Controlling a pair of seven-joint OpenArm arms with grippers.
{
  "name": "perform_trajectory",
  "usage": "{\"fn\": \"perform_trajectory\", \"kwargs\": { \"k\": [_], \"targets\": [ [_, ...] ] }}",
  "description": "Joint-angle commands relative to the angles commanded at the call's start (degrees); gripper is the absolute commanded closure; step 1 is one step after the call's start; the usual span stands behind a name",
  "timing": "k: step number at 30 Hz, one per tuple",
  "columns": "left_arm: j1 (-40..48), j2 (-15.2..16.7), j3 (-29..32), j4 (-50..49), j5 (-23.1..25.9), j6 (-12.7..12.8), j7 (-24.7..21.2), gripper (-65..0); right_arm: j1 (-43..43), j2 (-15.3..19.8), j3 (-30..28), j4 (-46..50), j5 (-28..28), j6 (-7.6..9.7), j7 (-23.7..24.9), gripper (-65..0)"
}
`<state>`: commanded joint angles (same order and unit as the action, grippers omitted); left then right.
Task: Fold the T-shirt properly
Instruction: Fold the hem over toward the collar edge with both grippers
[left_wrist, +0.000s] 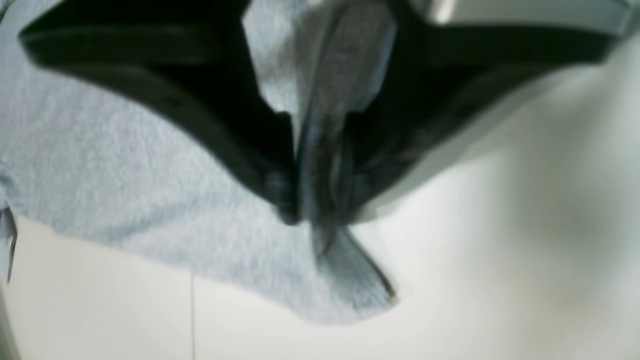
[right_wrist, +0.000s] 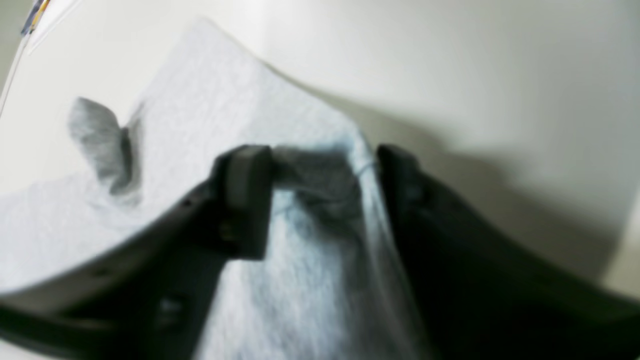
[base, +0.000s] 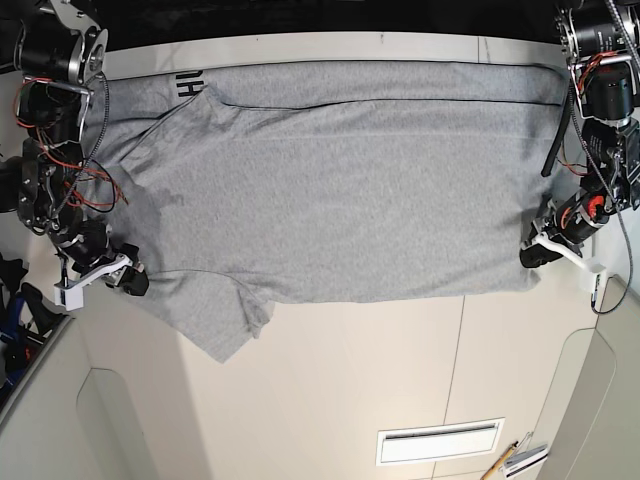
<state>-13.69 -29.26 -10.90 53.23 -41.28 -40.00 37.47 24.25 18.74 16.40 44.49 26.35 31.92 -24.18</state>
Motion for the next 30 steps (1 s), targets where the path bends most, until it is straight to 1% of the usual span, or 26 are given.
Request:
{"fn": "perform_trajectory", "kwargs": {
  "k": [1,3,4,8,10,11,14,18,21,25,30],
  "targets": [
    [-0.35,0.0,0.0,0.0,0.02,0.0,0.04,-0.5,0.02,0.02,0.02,0.0,0.0,0.0,0.02,-16.8],
    [-1.11,-0.13,0.0,0.0,0.0,0.0,0.11,0.0,0.15,0.35,0.02,0.04,0.24,0.0,0.24,-5.6],
    [-1.53,-0.2,0.0,0.0,0.02,0.0,0.94,0.0,0.2,0.63,0.02,0.11,0.2,0.0,0.22,-0.6],
    [-3.48,-0.31,0.0,0.0,-0.07,0.0,8.61,0.0,0.59,2.6,0.02,0.17,0.2,0.13,0.17,0.0],
    [-3.58,-0.33,0.0,0.02,-0.48,0.0,9.11,0.0,0.85,3.72,0.0,0.17,0.22,1.36,-0.28,0.0],
    [-3.58,-0.33,0.0,0.04,-0.5,0.0,9.14,0.0,1.01,4.28,0.0,0.17,0.24,1.44,-0.72,0.0],
    [-3.39,-0.31,0.0,1.62,-0.76,0.0,11.47,0.0,1.09,6.32,0.02,0.31,3.04,1.49,-3.65,0.0],
    [-3.08,-0.35,0.0,6.25,-4.35,0.0,17.07,0.0,0.94,9.14,0.02,0.33,7.61,2.47,-8.09,0.0],
    [-2.21,-1.18,0.0,10.62,-7.3,0.0,20.98,0.0,0.92,10.32,0.02,0.5,11.74,2.86,-13.11,0.0],
    [1.53,-3.28,0.0,18.69,-7.82,0.0,22.82,0.0,-0.31,10.84,0.02,3.13,16.35,2.89,-16.83,0.0],
    [8.92,-5.33,-0.02,28.41,-7.8,0.0,22.86,0.0,-8.74,10.93,0.15,16.09,17.88,2.82,-17.29,0.0]
  ]
}}
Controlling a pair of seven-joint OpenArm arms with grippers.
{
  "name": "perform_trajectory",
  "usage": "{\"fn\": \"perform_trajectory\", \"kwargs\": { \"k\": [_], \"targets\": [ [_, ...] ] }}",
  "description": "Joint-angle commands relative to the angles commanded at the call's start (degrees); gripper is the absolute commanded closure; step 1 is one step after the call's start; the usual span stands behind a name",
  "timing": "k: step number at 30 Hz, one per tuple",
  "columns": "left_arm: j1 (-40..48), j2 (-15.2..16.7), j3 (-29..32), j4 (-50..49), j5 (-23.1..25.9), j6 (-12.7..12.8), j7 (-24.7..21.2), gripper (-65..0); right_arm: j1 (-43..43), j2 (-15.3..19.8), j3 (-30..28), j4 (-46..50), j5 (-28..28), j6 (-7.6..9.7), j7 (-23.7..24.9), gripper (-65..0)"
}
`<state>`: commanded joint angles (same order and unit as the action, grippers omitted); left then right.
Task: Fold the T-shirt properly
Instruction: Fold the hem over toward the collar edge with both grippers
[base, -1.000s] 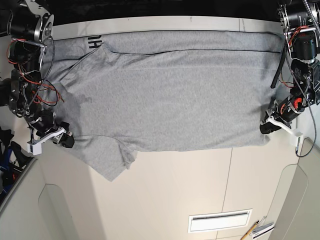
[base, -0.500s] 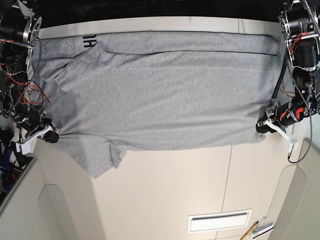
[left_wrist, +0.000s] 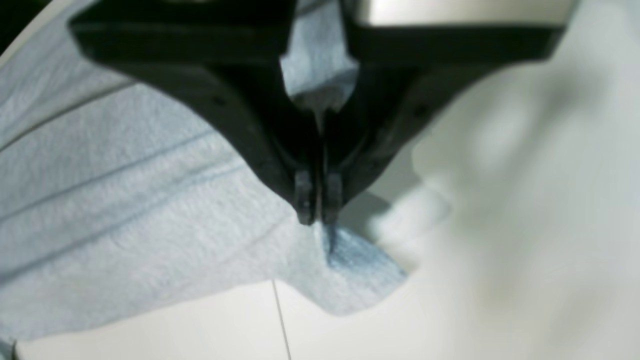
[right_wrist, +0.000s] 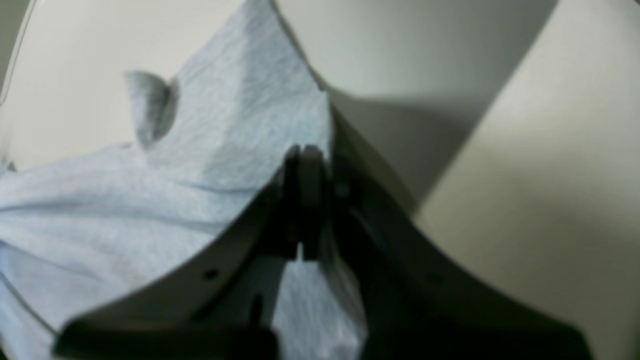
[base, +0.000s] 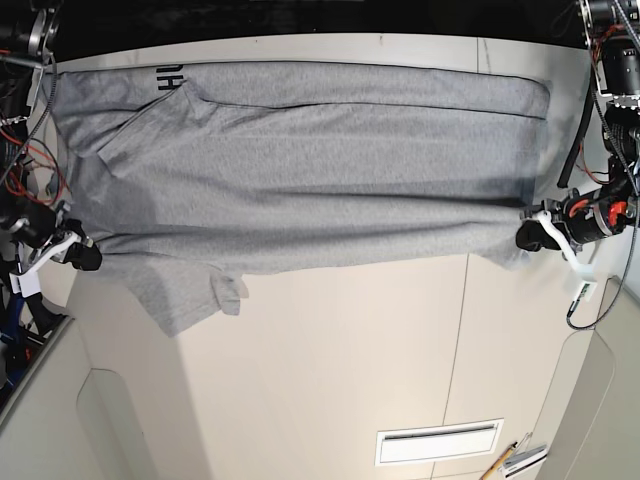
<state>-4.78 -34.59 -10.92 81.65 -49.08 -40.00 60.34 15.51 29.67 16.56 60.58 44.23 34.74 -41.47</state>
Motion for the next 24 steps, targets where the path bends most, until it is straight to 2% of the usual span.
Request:
{"fn": "perform_trajectory", "kwargs": {
  "k": [4,8,12,17,18,20,21,22,24],
  "targets": [
    [4.31,-2.36,-0.04,4.5,-0.02,0.0,-0.02,0.0,-7.37,0.0,1.14,10.47,0.83,-0.24,-1.46,0.0],
    [7.34,-3.85,-0.24,6.73,0.02,0.0,0.33,0.0,-13.62,0.0,4.74,16.81,1.27,-0.22,-1.68,0.0],
    [9.7,-3.85,-1.16,7.96,-0.02,0.0,0.96,0.0,-18.58,0.0,7.8,20.13,2.67,-0.2,-2.34,0.0],
    [12.09,-3.82,-1.16,8.7,-0.5,0.0,1.31,0.0,-21.53,-0.39,8.13,20.31,3.34,-0.52,-2.54,0.0],
    [12.44,-3.82,-1.16,8.7,-0.72,0.0,1.2,0.0,-22.08,-0.48,8.13,20.31,3.37,-0.5,-2.51,-7.4],
    [12.41,-3.65,-1.16,8.7,-1.36,0.0,1.2,0.0,-22.6,-0.7,8.13,20.31,3.41,-0.5,-2.54,-29.5],
    [12.39,-3.52,-1.16,8.72,-1.64,0.0,1.18,0.0,-22.64,-0.87,8.13,20.33,3.43,-0.5,-2.45,-36.4],
    [12.44,-3.5,-1.16,8.74,-1.92,0.0,1.2,0.0,-22.51,-0.87,8.2,20.33,4.07,-0.5,-2.23,-38.6],
    [12.59,-3.52,-1.16,8.72,-1.97,0.0,1.25,0.0,-21.86,-1.29,9.29,20.68,6.14,-0.5,-1.84,-38.6]
  ]
}}
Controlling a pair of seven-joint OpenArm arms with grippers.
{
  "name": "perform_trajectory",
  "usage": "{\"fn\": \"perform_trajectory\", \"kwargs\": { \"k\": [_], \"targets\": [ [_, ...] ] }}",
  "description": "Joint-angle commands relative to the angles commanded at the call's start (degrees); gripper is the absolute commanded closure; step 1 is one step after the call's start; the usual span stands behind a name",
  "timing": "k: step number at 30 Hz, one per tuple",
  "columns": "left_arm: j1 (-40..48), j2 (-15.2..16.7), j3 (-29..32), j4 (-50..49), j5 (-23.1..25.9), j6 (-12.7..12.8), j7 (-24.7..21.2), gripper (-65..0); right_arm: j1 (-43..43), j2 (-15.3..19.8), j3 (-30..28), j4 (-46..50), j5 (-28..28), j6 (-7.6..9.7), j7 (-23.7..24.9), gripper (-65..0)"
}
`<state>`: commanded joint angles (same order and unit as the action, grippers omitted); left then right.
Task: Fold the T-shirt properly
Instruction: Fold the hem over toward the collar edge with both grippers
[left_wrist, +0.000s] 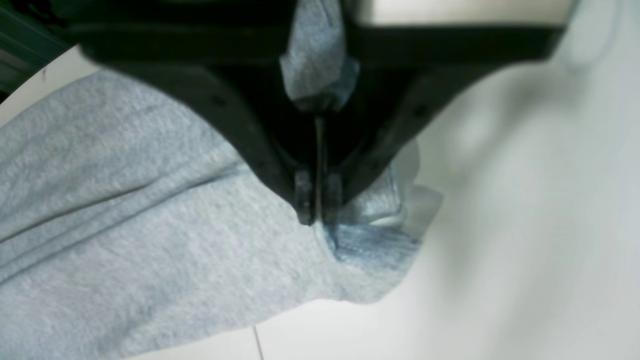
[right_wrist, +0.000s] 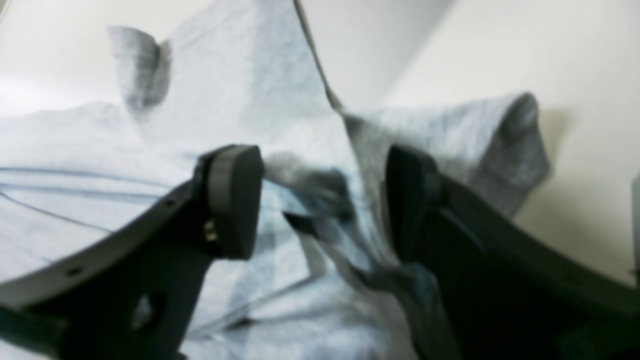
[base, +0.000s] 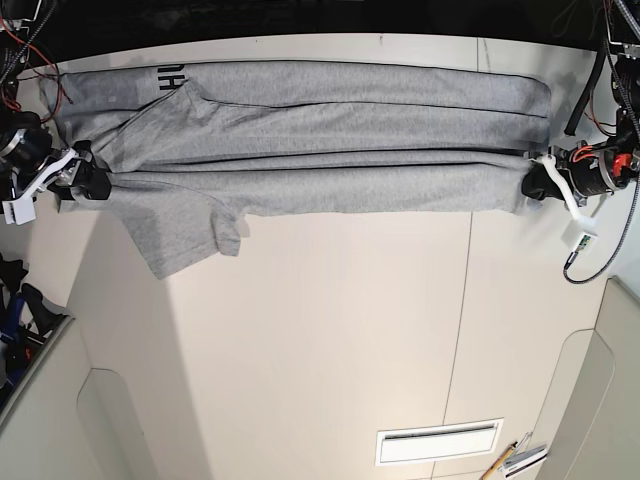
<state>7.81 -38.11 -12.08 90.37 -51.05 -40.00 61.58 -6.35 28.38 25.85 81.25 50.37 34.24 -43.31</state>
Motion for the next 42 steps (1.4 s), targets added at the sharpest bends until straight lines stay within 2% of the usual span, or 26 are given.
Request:
{"fn": "perform_trajectory", "kwargs": {
  "k": [4,7,9,13,20,22,23,26,30,32,35,39,42],
  "targets": [
    [-0.02,0.02,0.0,0.0,0.0,0.0,-0.04,0.0,4.68,-2.21,3.78,0.63,0.26,0.0,-0.02,-38.6],
    [0.0,0.02,0.0,0.0,-0.02,0.0,-0.04,0.0,8.48,-4.5,3.37,0.59,-2.75,-0.22,0.02,-38.6],
    [0.0,0.02,0.0,0.0,-0.28,0.0,-0.02,0.0,10.12,-5.92,1.55,-0.15,-6.25,-1.05,0.85,-38.6],
    [-0.02,0.04,0.0,0.0,-0.63,0.0,-0.04,0.0,11.69,-7.32,-5.09,-5.03,-14.69,-1.97,6.19,-38.6],
    [0.0,0.04,0.0,0.0,-0.63,0.0,-0.04,0.0,12.66,-7.93,-12.59,-14.08,-15.47,-2.03,10.1,-38.3],
    [-0.02,0.07,0.0,0.0,-0.7,0.0,-0.07,0.0,12.55,-8.94,-12.96,-14.08,-15.65,-1.25,10.08,-37.6],
    [-0.02,0.15,0.0,0.0,-0.68,0.0,-0.07,0.0,12.55,-9.51,-12.96,-14.08,-15.63,-1.14,10.08,-34.2],
    [-0.02,0.33,0.0,0.0,-0.68,0.0,-0.04,0.0,12.59,-10.67,-12.96,-14.08,-15.56,-0.98,10.05,-16.9],
    [0.0,0.33,0.0,0.0,-0.68,0.0,-0.07,0.0,12.66,-11.08,-12.96,-13.2,-15.43,-0.98,10.1,-0.4],
    [-0.02,0.31,0.0,0.0,-1.16,0.0,-0.04,0.0,12.61,-11.06,-12.94,-11.63,-15.45,-0.98,9.49,0.0],
    [-0.02,-0.24,-0.09,0.44,-2.27,0.0,0.42,0.0,12.44,-11.06,-12.33,-7.19,-14.75,-0.98,5.81,0.0],
    [0.17,-0.33,-0.7,2.51,-4.26,0.0,3.43,0.0,10.99,-10.6,-9.11,1.57,-9.64,-0.98,-3.5,0.0],
    [2.36,-0.33,-1.05,5.35,-5.79,0.0,5.22,0.0,6.73,-9.38,-6.12,7.76,-5.2,-0.98,-4.98,0.0]
  ]
}}
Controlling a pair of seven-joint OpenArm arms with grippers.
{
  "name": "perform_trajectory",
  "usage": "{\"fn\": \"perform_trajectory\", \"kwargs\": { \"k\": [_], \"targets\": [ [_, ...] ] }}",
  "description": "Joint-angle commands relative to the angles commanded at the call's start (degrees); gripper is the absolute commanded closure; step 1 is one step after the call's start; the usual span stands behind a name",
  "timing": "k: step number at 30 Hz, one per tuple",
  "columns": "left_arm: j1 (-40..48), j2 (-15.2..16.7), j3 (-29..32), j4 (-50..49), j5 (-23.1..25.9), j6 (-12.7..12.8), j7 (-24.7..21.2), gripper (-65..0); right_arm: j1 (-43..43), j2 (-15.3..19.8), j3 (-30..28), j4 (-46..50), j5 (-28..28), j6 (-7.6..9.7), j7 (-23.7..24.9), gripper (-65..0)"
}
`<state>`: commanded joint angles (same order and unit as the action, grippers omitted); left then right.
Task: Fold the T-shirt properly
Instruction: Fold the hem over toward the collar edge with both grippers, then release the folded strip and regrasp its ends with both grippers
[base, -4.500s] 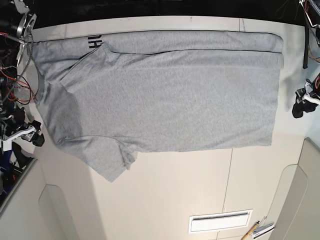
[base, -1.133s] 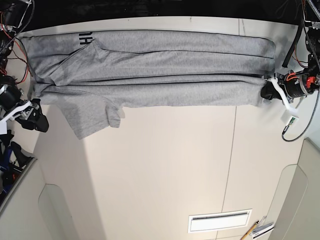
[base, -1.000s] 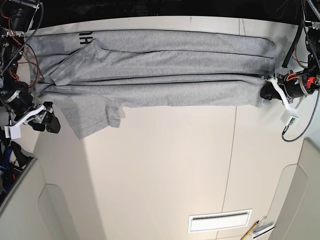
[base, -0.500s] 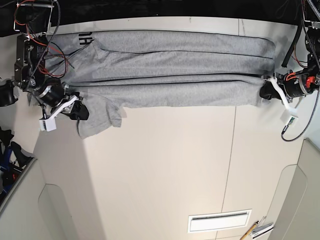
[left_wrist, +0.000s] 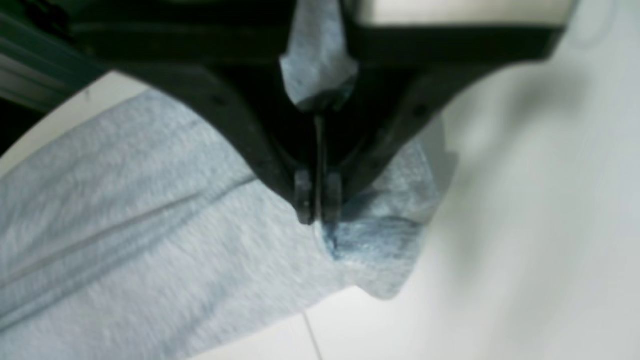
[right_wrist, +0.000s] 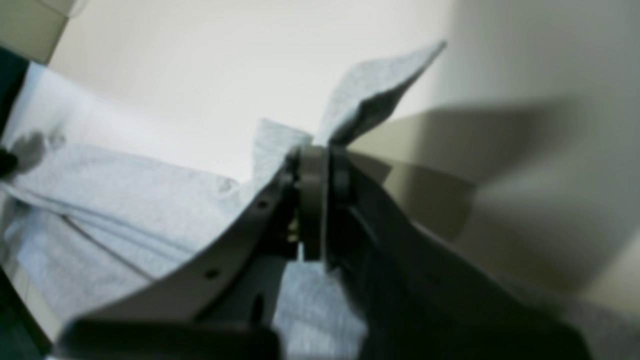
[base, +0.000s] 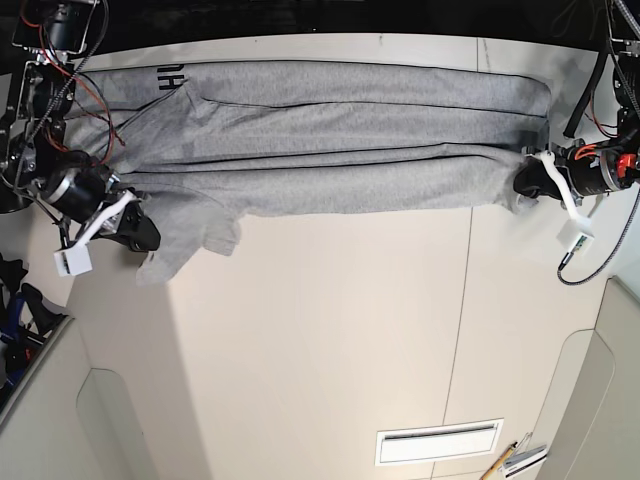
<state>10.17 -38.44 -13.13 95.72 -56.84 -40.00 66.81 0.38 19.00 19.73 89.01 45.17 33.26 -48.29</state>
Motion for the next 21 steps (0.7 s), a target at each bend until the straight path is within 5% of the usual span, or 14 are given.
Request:
{"fn": "perform_trajectory", "kwargs": {
  "k": [12,15,21],
  "targets": [
    [12.13,0.5,-12.52,4.98,-2.14,0.0,-0.07,0.0,-18.53,0.83,12.2,10.54,10.21,0.63,-3.04,0.0],
    [14.08,0.5,-12.5,4.98,-2.45,0.0,-0.07,-15.0,-20.9,0.83,12.28,10.54,11.1,0.61,-3.65,0.0],
    [16.72,0.52,-12.5,4.96,-2.23,0.0,0.09,-18.8,-23.89,0.83,12.31,10.51,11.47,0.61,-4.22,0.0]
  ]
}}
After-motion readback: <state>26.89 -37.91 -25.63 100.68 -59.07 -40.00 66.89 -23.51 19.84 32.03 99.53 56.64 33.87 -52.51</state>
